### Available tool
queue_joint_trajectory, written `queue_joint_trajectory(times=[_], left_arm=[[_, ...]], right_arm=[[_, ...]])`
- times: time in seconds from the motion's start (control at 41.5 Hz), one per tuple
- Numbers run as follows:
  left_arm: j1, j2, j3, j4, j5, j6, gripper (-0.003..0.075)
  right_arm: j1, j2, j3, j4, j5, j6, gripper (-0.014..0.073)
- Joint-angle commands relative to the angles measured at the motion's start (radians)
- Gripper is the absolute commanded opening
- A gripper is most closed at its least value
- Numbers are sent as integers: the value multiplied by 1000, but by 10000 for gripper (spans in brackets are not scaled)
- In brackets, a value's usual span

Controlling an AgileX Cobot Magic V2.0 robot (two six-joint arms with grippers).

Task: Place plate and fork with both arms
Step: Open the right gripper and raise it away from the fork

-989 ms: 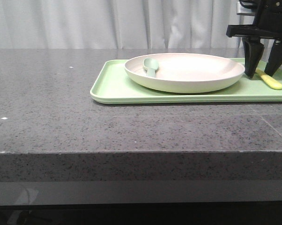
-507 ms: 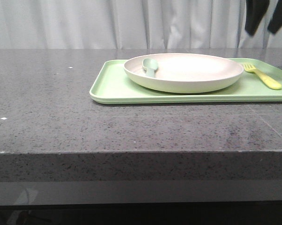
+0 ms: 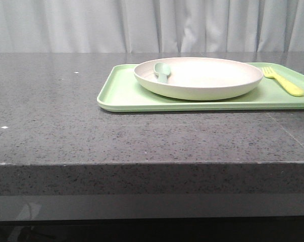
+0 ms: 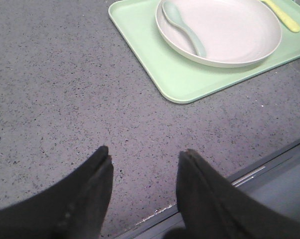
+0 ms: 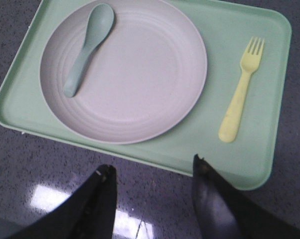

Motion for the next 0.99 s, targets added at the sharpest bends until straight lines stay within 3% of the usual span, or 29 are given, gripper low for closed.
queue_joint_trajectory(times=[0.0,0.338,0.724,0.796,0.965], left_arm=[[5,-2,-23,-11,-69,1,312],[5,-2,-23,-11,-69,1,312],[5,-2,-23,-11,-69,1,312],[5,-2,-23,-11,-69,1,312],[5,-2,-23,-11,-69,1,307]], right_arm=[[-1,-127,71,-39,-66,-10,381],[-1,-509,397,-53,-67,-10,381],[-1,-777,554,-53,-68,-10,369],[-1,-791,562,-53,-69,-10,314],[-1,-793,570,-53,-69,-10,83]])
